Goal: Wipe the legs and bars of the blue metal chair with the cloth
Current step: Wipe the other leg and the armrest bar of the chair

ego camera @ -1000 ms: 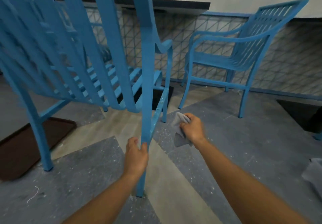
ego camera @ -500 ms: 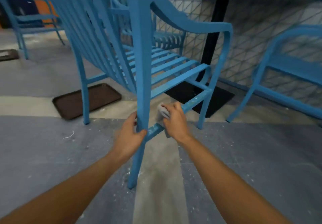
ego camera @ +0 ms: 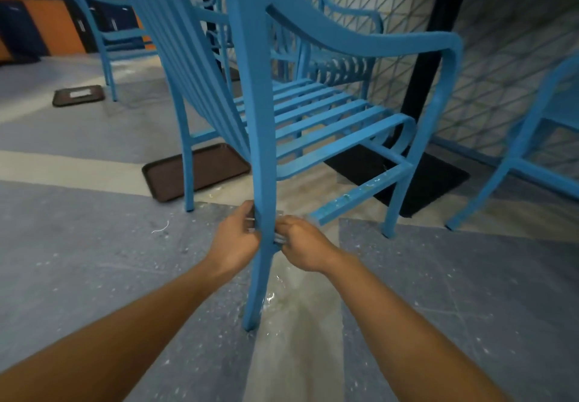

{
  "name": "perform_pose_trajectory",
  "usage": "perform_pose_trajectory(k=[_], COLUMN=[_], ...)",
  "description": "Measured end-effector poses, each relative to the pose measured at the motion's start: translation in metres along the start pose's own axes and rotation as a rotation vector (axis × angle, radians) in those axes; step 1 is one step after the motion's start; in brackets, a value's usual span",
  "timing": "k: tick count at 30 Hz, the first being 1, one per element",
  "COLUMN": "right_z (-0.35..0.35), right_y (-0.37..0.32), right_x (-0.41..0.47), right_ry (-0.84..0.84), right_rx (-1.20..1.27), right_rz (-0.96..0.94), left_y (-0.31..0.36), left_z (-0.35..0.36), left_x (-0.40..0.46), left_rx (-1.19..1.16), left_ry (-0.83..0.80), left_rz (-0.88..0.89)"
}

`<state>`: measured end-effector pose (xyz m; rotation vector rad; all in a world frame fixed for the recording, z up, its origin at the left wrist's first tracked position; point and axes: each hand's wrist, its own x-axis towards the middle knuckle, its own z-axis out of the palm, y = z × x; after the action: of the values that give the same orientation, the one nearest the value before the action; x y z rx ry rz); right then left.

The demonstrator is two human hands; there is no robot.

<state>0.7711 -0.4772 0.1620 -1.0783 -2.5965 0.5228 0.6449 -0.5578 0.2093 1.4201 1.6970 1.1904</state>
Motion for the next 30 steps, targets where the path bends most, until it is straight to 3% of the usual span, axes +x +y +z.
perform_pose_trajectory(k=[3,9,16,30], right_z=[0.001,0.024,0.039,0.026], right_y=[0.005,0.019,0.025,0.020], right_x=[-0.009,-0.020,-0.022,-0.021], right_ry=[0.001,0.163,0.487,0.510], right_rx=[-0.016,0.044,-0.023,-0.146], right_rz=[-0.081,-0.110,-0.239,-0.273], left_y=[-0.006,-0.027,-0.040,-0.054], left_z=[0.002,0.006,0.007,0.003], left_x=[-0.003,0.001,0.014,0.017], left_rx=[-0.013,-0.093,-0.140,-0.079], left_ry=[0.010,0.022,0.001,-0.017], left_rz=[0.049,0.038,0.029,-0.002])
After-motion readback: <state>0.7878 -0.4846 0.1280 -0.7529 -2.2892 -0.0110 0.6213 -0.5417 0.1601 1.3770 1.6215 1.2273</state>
